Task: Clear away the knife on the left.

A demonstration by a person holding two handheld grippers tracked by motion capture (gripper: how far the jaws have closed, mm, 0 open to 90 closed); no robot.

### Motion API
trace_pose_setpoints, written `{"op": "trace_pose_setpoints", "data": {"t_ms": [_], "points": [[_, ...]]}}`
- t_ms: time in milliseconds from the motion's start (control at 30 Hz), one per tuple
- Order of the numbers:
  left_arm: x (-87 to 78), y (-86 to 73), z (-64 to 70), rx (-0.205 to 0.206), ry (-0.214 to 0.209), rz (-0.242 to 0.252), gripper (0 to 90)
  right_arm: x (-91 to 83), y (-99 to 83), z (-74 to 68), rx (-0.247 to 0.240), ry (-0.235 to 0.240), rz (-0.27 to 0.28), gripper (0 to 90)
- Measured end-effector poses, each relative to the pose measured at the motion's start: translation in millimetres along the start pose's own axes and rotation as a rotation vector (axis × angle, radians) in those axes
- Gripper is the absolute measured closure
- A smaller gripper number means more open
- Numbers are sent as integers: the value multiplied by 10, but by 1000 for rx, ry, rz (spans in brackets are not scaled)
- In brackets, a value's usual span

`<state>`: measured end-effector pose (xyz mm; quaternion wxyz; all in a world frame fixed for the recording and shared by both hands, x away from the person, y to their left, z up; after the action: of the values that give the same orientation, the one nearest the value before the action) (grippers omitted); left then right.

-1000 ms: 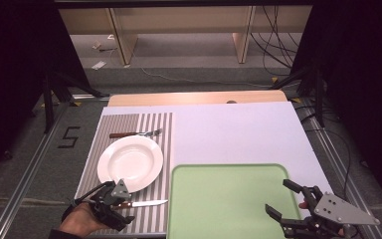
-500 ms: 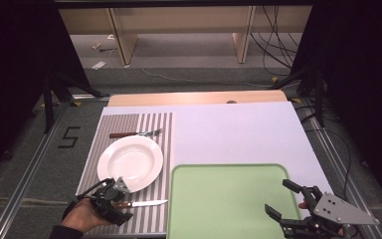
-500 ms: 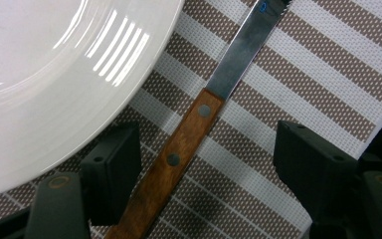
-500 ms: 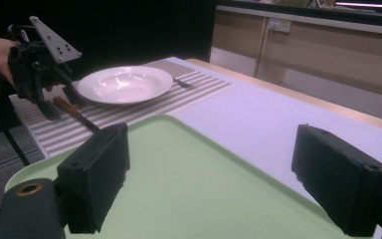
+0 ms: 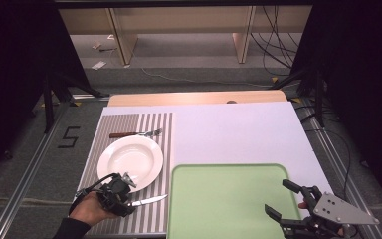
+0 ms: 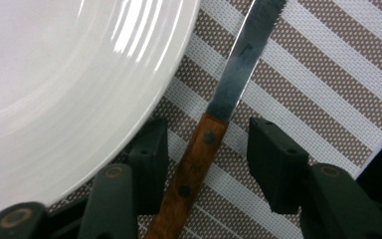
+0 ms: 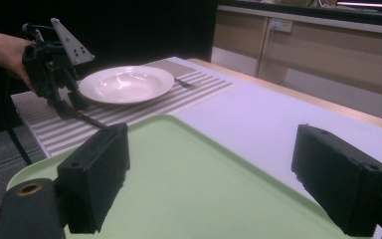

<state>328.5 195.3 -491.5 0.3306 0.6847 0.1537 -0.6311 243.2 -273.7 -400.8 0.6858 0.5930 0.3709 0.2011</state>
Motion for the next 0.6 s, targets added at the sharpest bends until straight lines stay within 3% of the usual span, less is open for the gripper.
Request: {"op": "trace_pose_setpoints", "data": {"t_ms": [133,167,200,233,400,600], "points": [[1,39,10,65,24,-41,580,1,1,-2,-1,2,1,162],[-9,30,47,26,26,-68,599,0,0,-1,-1,1,-1,162],[0,54,19,74,35,-65,631,0,0,0,0,1,-1,162],[-9,46,60,35,31,-92,643,0,1,0,-1,1,0,163],[-3,81,96,53,16,-134,751,-3,2,-1,-3,0,0,163],[-1,87,82,46,7,-136,771,-5,2,0,-4,-2,1,162]]}}
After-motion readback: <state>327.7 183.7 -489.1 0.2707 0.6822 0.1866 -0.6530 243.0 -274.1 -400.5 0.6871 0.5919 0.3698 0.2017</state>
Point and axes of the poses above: each handheld gripper's, and its own axes: x roughly forward along the jaws, y roughly out of its top, z roughly to its right, the point moved 3 cm from there along x, roughly forward along the jaws, and after that the axes turned 2 degrees about y, right-handed, at the moved point
